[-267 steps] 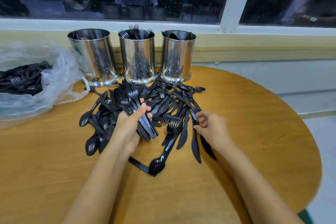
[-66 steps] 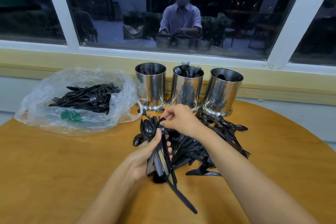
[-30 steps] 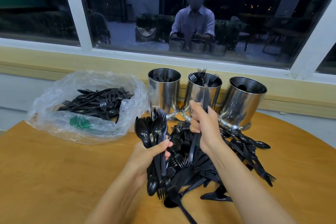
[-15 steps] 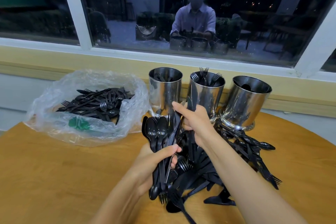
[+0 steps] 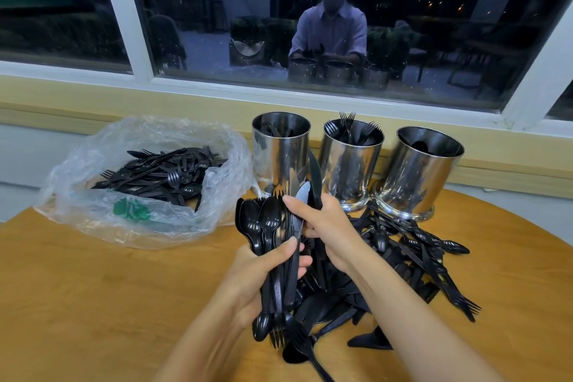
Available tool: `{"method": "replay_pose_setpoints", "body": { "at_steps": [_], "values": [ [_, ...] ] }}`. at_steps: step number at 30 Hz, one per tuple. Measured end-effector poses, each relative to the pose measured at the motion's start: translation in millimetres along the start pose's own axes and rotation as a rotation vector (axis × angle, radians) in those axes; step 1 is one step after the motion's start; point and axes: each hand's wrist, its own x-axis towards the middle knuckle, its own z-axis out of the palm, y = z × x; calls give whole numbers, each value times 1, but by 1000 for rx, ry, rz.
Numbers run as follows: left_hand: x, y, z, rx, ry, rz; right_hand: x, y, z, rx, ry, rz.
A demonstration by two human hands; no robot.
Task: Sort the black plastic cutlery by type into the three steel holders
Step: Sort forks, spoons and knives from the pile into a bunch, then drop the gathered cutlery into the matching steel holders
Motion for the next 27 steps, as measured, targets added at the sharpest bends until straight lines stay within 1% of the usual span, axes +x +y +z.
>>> {"method": "replay_pose_setpoints", "body": {
  "at_steps": [6, 9, 11, 13, 17, 19, 23, 27],
  "values": [
    [6, 5, 5, -32, 62, 27, 9, 2, 8, -80, 83, -109],
    [12, 10, 5, -33, 96, 47, 23, 5, 9, -145, 183, -160],
    [17, 15, 4, -87, 122, 55, 32, 3, 9, -143, 263, -172],
    [23, 19, 1, -137, 127, 58, 46, -4, 5, -48, 341, -178],
    [38, 28, -16, -230, 142, 70, 83, -45, -12, 357, 337, -209],
    [46, 37, -22, -239, 162, 80, 106, -76, -17, 450, 393, -235],
    [59, 51, -30, -195, 195, 127, 155, -122, -6, 455, 459, -361],
    [73, 62, -34, -187, 210, 175, 198, -121, 11, 357, 482, -530]
  ]
}}
